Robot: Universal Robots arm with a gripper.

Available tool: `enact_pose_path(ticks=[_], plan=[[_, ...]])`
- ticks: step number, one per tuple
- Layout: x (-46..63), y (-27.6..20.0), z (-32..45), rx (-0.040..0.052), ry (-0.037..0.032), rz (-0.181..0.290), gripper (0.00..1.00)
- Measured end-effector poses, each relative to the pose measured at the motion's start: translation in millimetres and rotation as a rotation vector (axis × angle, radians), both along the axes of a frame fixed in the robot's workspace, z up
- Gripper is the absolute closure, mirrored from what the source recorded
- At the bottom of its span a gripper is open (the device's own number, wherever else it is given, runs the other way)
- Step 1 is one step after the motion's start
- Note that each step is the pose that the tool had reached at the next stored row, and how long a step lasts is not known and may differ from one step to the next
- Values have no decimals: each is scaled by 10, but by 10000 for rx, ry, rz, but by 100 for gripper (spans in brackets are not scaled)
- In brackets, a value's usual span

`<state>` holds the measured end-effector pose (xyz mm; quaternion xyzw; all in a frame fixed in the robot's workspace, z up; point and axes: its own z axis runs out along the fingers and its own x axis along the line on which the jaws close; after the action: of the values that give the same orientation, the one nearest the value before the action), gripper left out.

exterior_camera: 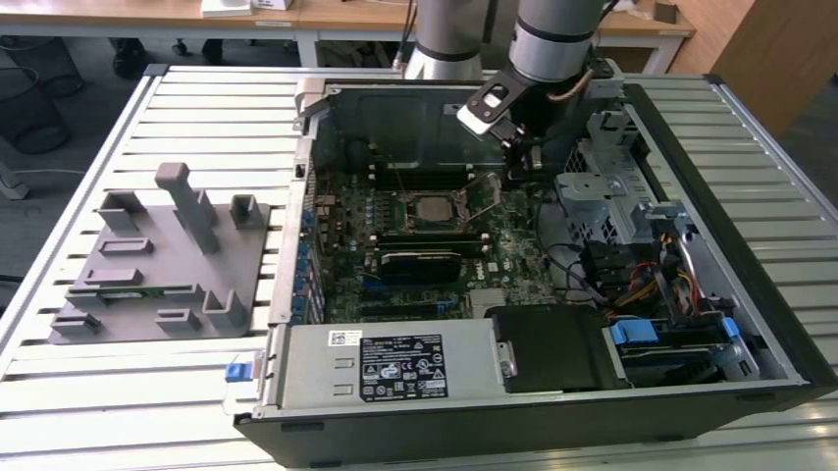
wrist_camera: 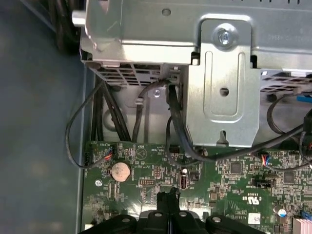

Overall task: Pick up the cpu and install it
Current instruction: 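Close the cpu cover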

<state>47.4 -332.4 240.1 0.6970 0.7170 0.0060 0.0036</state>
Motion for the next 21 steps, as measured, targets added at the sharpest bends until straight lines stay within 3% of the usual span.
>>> enact_pose_path(ticks=[21], plan=[[-268, 0, -1, 4, 0, 0, 89]])
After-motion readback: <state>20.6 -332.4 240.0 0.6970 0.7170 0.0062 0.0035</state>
